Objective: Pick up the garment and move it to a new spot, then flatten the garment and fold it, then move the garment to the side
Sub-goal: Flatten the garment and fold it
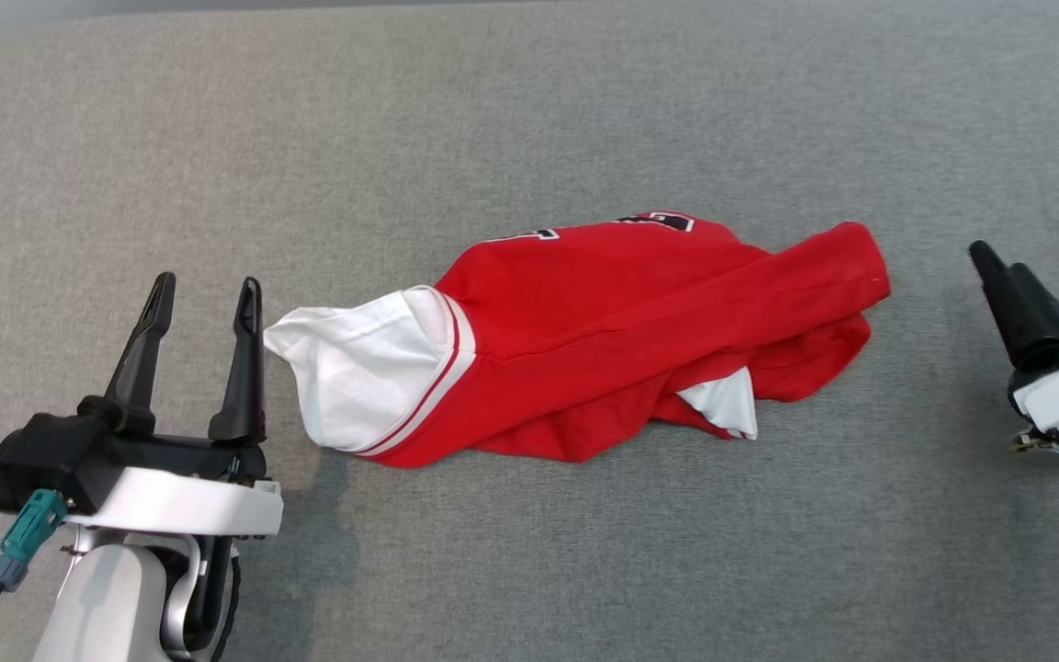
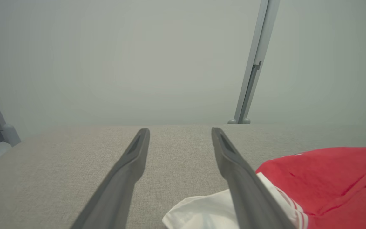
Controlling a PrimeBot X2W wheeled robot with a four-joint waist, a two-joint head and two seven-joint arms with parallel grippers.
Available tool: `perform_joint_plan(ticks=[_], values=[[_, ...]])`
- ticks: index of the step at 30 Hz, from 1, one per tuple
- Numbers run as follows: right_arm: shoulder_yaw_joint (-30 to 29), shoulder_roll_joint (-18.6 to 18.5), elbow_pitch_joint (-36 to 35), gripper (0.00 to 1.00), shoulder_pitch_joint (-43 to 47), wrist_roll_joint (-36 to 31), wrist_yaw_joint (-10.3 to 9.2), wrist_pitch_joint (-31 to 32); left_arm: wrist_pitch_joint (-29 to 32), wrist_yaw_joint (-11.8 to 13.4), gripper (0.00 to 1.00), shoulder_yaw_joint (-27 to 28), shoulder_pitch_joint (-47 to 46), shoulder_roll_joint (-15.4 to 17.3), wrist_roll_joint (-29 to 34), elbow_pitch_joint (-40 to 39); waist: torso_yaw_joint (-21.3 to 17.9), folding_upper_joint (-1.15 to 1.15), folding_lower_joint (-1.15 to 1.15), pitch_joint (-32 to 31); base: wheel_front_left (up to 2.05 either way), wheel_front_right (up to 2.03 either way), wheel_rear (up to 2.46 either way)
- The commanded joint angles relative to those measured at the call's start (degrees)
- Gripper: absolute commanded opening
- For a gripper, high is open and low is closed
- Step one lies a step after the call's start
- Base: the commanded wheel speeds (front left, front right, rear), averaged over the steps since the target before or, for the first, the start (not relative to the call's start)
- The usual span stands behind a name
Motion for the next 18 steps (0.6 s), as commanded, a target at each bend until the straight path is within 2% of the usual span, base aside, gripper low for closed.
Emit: perform_joint_plan(ticks=[1,5,9,13,18], values=[[0.02,-0.52,-0.89,1.0,0.88,-0.37,0.0,-1.55,-0.16,0.21,1.0,0.37,0.34,0.3,0.44,-0.06,-1.02,0.0,0.0,-1.11,0.0,0.0,0.0],[1.3,-2.02,-5.05,1.0,3.62,-3.97,0.0,-9.29,-0.16,0.55,1.0,1.12,1.45,0.81,0.38,-0.32,-2.63,0.0,0.0,-2.8,0.0,0.0,0.0],[1.77,-3.06,-8.63,1.0,4.31,-10.39,0.0,-15.56,-0.06,0.98,1.0,1.47,2.23,1.46,0.46,-0.78,-4.03,0.0,0.0,-4.19,0.0,0.0,0.0],[2.19,-3.1,-12.05,1.0,4.71,-18.34,0.0,-18.5,0.49,1.3,1.0,1.61,2.66,1.98,0.5,-1.27,-5.08,0.0,0.0,-5.52,0.0,0.0,0.0],[2.36,-1.28,-16.15,1.0,7.51,-27.47,0.0,-19.4,1.08,1.56,1.0,1.36,3.96,2.36,0.36,-1.6,-5.45,0.0,0.0,-7.1,0.0,0.0,0.0]])
